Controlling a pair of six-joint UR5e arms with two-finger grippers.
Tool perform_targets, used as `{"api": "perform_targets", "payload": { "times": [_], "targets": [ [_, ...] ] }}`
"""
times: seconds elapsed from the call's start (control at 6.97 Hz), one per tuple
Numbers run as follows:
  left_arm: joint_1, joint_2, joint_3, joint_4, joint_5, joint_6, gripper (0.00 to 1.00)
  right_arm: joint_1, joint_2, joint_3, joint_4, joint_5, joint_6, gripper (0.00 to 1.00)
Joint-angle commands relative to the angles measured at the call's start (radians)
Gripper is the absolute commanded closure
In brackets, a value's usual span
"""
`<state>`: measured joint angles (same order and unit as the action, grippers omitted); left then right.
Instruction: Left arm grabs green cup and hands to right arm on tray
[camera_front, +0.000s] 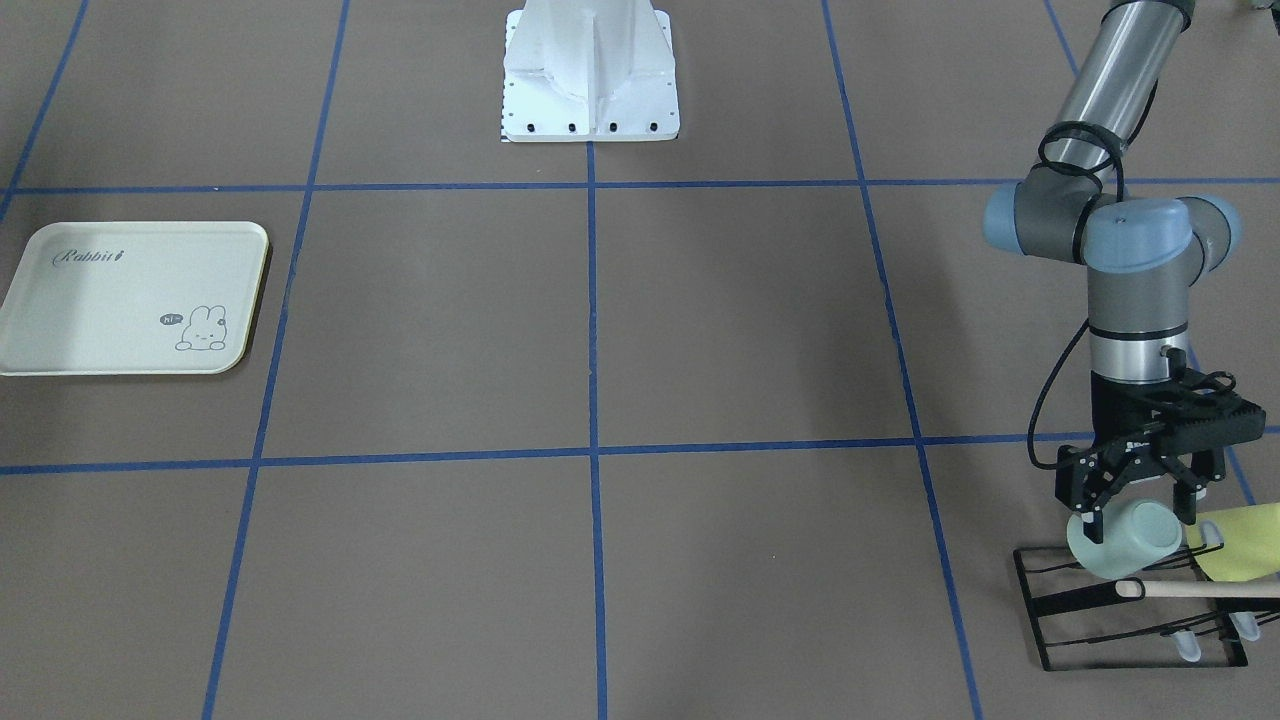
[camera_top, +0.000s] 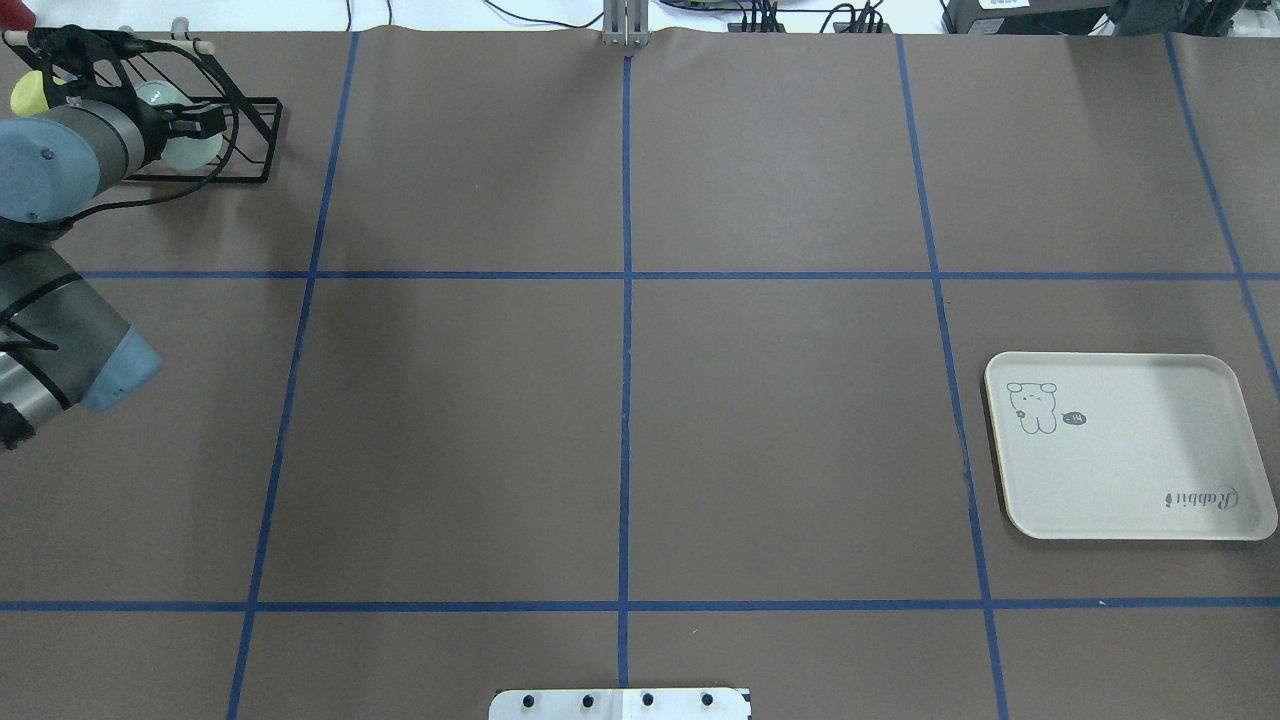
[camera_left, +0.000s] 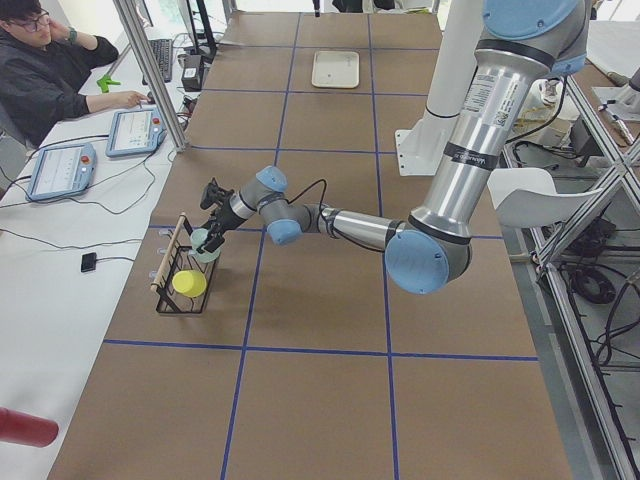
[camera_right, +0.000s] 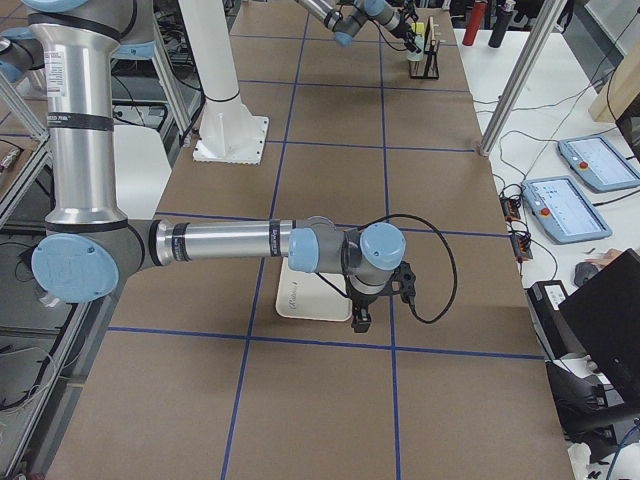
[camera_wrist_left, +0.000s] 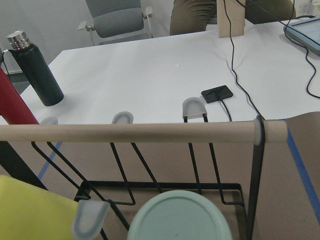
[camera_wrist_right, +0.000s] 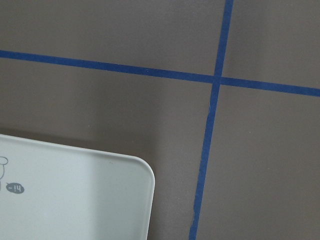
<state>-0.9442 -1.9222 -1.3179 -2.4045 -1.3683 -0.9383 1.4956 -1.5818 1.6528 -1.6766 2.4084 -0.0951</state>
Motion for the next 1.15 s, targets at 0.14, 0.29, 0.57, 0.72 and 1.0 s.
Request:
{"api": "perform_targets", "payload": {
  "times": [0.14,0.29,0.57,0.72,1.0],
  "targets": [
    [-0.002,-0.006,0.026,-0.047,0.000,-0.007,0.00,0.000,-0.001,-0.001,0.000,0.000,0.000,0.00],
    [-0.004,-0.006,0.029,-0.047,0.000,-0.007,0.00,0.000,-0.001,-0.001,-0.002,0.000,0.000,0.00],
    [-0.007,-0.008,0.031,-0.047,0.000,-0.008,0.00,0.000,-0.001,0.001,0.000,0.000,0.000,0.00],
    [-0.007,-0.008,0.031,-0.047,0.000,-0.008,0.02,0.000,-0.001,0.001,0.000,0.000,0.000,0.00],
    [-0.010,-0.008,0.031,-0.048,0.000,-0.010,0.09,0.000,-0.001,0.001,0.000,0.000,0.000,0.00]
  ]
}}
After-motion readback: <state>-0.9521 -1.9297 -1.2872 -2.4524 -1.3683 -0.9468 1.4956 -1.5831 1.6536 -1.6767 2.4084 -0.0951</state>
